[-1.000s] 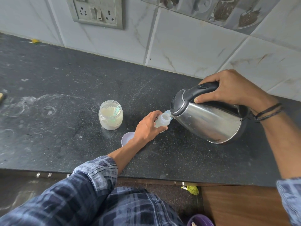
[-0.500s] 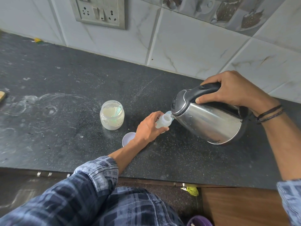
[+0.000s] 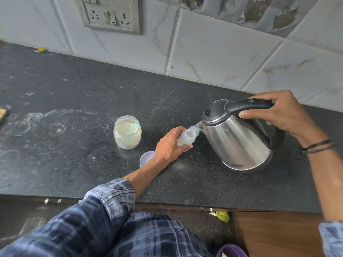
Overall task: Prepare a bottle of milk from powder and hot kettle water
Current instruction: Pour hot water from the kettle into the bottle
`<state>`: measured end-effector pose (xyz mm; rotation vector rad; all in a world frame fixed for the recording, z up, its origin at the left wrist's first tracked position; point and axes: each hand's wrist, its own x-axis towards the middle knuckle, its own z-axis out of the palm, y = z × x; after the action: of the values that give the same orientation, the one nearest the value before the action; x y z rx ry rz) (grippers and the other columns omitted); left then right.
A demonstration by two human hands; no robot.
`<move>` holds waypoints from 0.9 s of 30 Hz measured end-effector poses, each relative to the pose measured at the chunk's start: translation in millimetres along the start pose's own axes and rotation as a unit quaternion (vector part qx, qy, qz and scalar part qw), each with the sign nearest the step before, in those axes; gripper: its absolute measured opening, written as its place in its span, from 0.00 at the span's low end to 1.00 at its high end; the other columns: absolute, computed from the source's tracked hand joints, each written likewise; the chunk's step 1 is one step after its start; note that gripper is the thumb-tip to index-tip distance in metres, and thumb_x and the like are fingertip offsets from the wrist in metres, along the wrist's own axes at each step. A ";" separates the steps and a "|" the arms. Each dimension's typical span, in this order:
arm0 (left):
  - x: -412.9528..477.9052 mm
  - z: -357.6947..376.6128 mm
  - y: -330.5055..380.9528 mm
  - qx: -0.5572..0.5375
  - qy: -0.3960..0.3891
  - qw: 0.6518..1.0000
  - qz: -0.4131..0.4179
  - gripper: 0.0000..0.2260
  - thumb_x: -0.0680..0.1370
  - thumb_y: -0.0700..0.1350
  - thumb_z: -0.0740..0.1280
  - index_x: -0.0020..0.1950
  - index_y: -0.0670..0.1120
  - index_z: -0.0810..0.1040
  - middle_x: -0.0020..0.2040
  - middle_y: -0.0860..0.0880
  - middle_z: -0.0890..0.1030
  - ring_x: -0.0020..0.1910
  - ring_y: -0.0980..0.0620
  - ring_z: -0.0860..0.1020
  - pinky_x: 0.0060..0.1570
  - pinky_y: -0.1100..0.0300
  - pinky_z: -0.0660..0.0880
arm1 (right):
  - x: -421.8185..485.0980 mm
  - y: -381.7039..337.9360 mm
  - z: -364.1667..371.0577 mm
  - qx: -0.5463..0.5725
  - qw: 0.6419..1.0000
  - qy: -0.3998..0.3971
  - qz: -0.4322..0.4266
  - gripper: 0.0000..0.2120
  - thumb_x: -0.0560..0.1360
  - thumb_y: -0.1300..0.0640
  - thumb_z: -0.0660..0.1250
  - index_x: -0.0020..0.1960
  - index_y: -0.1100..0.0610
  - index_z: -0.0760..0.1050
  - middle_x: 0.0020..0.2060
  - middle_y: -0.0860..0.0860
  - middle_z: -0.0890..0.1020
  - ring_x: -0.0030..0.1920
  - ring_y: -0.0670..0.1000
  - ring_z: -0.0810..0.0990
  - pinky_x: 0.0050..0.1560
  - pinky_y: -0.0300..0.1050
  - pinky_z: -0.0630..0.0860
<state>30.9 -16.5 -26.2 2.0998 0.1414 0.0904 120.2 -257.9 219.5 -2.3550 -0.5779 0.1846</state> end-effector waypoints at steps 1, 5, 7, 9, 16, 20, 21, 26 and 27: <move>0.1 0.1 -0.2 -0.001 0.002 1.000 -0.001 0.25 0.73 0.58 0.78 0.66 0.57 0.73 0.62 0.58 0.80 0.56 0.54 0.80 0.58 0.48 0.79 | -3.0 5.5 -1.9 0.012 1.000 0.016 0.005 0.22 0.59 0.35 0.82 0.50 0.42 0.87 0.25 0.45 0.77 0.23 0.43 0.68 0.24 0.32 0.65; 0.5 0.7 -0.7 -0.001 0.002 1.000 -0.003 0.25 0.72 0.59 0.77 0.65 0.59 0.73 0.61 0.60 0.79 0.55 0.55 0.79 0.57 0.48 0.79 | -14.5 30.3 -5.6 0.064 0.993 0.099 0.013 0.24 0.60 0.34 0.83 0.51 0.46 0.88 0.29 0.61 0.77 0.24 0.49 0.68 0.25 0.37 0.65; 0.4 0.7 -0.7 0.001 0.000 1.000 -0.002 0.24 0.72 0.60 0.77 0.64 0.61 0.72 0.59 0.62 0.78 0.53 0.56 0.79 0.57 0.48 0.79 | -20.5 42.1 -3.3 0.112 0.983 0.145 0.025 0.23 0.61 0.38 0.85 0.50 0.50 0.88 0.30 0.63 0.78 0.24 0.50 0.67 0.24 0.38 0.65; 0.4 0.4 -0.8 0.002 0.001 1.000 -0.002 0.23 0.71 0.60 0.76 0.62 0.62 0.72 0.57 0.63 0.78 0.52 0.56 0.79 0.55 0.49 0.79 | -27.0 51.8 1.0 0.141 0.972 0.186 0.041 0.23 0.62 0.39 0.85 0.49 0.53 0.88 0.25 0.54 0.75 0.23 0.50 0.66 0.24 0.38 0.65; 1.5 1.2 -2.8 0.000 0.001 1.000 0.002 0.23 0.71 0.59 0.77 0.62 0.61 0.72 0.57 0.63 0.78 0.54 0.58 0.78 0.56 0.49 0.80 | -41.0 69.5 33.8 0.205 0.922 0.317 0.083 0.14 0.64 0.48 0.85 0.43 0.54 0.86 0.22 0.48 0.73 0.22 0.49 0.66 0.23 0.40 0.64; 2.2 0.8 -2.6 0.005 -0.002 1.000 0.003 0.24 0.72 0.58 0.77 0.63 0.60 0.72 0.58 0.63 0.78 0.55 0.58 0.78 0.57 0.50 0.80 | -45.6 74.7 48.7 0.230 0.893 0.373 0.101 0.12 0.64 0.49 0.84 0.35 0.51 0.82 0.21 0.46 0.72 0.22 0.48 0.65 0.23 0.39 0.62; 2.4 0.7 -2.2 0.006 -0.003 1.000 0.003 0.24 0.72 0.58 0.77 0.63 0.60 0.73 0.59 0.62 0.78 0.55 0.58 0.78 0.57 0.50 0.80 | -46.9 76.7 51.4 0.236 0.885 0.387 0.105 0.13 0.64 0.49 0.84 0.33 0.51 0.80 0.21 0.46 0.72 0.22 0.48 0.64 0.23 0.39 0.61; 2.2 0.1 -1.9 0.008 0.000 1.000 -0.002 0.25 0.72 0.58 0.78 0.65 0.58 0.73 0.59 0.62 0.78 0.55 0.57 0.79 0.57 0.52 0.79 | -52.7 91.4 64.0 0.258 0.847 0.451 0.112 0.15 0.64 0.49 0.84 0.32 0.52 0.79 0.26 0.54 0.71 0.25 0.51 0.65 0.25 0.41 0.62; 2.1 0.2 -2.0 0.008 0.001 1.000 -0.002 0.25 0.72 0.57 0.78 0.65 0.58 0.73 0.60 0.62 0.78 0.55 0.56 0.79 0.58 0.52 0.79 | -53.7 95.1 66.6 0.261 0.841 0.460 0.111 0.15 0.64 0.49 0.85 0.34 0.53 0.80 0.27 0.55 0.72 0.26 0.52 0.66 0.26 0.41 0.63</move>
<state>32.9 -15.4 -28.0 2.1153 0.1472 0.0895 87.2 -305.1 105.3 -1.6781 0.2108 -0.6003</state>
